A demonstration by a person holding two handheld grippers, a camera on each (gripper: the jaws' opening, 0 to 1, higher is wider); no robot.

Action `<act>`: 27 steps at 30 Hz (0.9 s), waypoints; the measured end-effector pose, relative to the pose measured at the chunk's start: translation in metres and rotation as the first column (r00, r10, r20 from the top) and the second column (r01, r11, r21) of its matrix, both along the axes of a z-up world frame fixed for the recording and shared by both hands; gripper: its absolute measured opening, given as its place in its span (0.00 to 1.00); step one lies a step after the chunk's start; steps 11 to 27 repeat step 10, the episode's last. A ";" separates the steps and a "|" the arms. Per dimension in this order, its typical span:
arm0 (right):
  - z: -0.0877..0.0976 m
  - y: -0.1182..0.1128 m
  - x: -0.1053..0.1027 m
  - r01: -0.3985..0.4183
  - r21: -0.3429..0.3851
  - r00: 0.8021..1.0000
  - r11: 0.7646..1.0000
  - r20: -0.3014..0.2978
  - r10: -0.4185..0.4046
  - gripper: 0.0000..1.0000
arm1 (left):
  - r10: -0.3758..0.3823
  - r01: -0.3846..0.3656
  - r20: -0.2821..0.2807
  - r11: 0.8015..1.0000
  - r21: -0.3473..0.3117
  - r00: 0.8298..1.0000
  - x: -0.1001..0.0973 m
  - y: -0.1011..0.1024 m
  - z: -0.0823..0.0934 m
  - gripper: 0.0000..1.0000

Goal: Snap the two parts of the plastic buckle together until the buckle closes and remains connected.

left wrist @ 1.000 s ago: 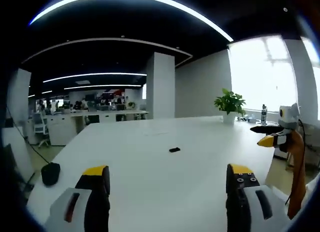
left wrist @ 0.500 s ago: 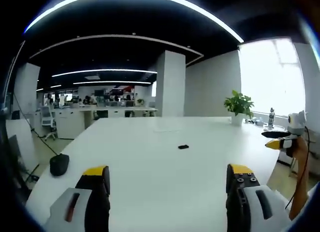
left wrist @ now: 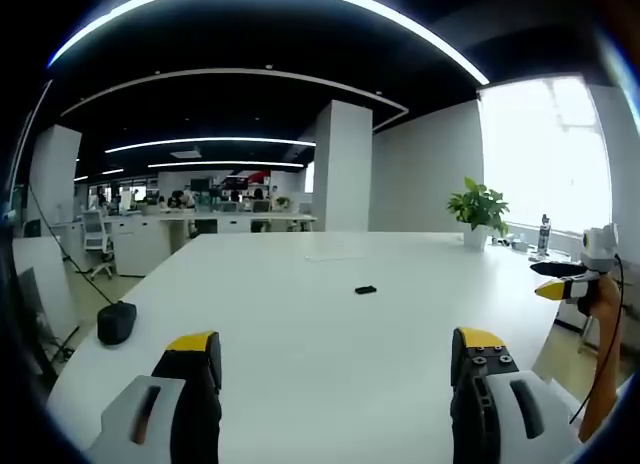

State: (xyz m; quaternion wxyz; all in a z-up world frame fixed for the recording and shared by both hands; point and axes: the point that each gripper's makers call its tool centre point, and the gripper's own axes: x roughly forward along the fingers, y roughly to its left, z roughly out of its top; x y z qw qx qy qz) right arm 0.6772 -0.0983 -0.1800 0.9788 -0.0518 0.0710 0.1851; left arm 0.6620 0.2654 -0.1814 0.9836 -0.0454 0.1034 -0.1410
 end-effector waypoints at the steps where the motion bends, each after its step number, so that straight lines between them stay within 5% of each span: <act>1: -0.001 0.001 0.000 -0.004 -0.001 1.000 1.000 -0.001 0.004 0.98 | -0.004 0.004 -0.003 1.000 -0.001 1.000 0.000 -0.001 -0.001 0.97; 27: 0.003 0.003 -0.005 -0.006 -0.005 1.000 1.000 0.012 0.006 0.98 | -0.028 0.028 -0.003 1.000 0.014 1.000 -0.006 -0.009 -0.006 0.97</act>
